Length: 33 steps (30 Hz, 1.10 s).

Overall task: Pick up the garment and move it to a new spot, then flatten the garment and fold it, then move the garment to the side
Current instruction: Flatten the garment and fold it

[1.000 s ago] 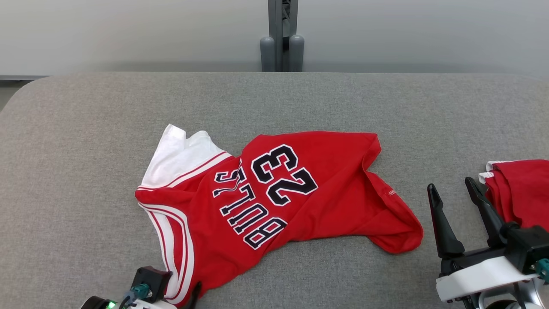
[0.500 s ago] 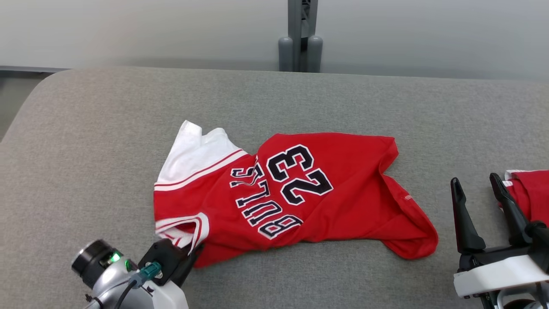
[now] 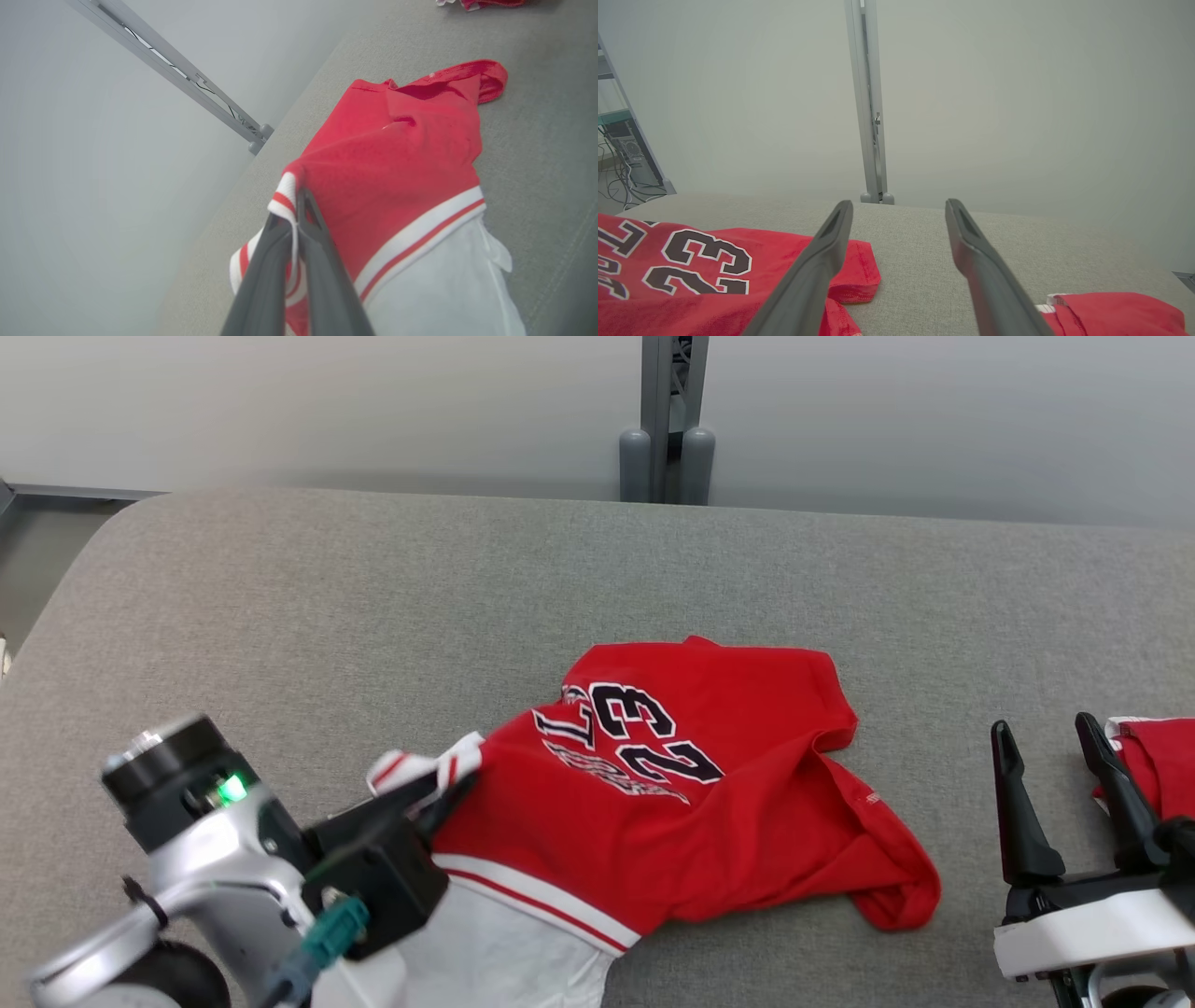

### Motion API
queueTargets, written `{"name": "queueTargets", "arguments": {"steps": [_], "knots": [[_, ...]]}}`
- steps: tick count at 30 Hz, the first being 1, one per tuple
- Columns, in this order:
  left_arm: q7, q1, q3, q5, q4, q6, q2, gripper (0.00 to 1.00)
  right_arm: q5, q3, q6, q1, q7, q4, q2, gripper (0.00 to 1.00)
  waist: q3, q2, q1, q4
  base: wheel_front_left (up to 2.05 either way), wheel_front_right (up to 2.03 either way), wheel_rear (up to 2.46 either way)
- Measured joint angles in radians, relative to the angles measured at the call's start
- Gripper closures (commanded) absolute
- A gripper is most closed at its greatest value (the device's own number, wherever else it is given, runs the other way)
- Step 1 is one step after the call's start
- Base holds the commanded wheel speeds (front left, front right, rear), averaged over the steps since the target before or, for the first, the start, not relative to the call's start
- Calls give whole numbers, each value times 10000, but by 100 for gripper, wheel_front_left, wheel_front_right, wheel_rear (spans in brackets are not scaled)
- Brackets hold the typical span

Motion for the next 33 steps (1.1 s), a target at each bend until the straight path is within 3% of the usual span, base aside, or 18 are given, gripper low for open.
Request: {"name": "queueTargets", "arguments": {"steps": [4,8,19,21,26,33], "knots": [[82,-874,2,-180,313,-13,224,100,29,111,0,-140,0,6,2,0,104,0,0,-109,0,0,0],[-332,-1523,-217,-422,1737,-44,215,100,46,299,0,-382,0,0,-2,0,283,0,0,-366,0,0,0],[-2293,-2920,-779,-1678,7371,-75,-951,99,173,454,0,-826,-58,213,-2,0,1082,0,0,-1360,0,0,0],[-2690,-3042,-639,-1827,8184,-21,-1208,0,198,441,0,-867,-98,291,0,0,1209,0,0,-1493,0,0,0],[-3841,-3043,-282,-1919,9674,629,-1791,0,290,418,0,-950,-176,466,0,0,1298,0,0,-1660,0,0,0],[-5231,-2141,385,-2249,10130,1772,-2265,0,322,339,0,-946,-253,556,6,0,1160,0,0,-1480,0,0,0]]}}
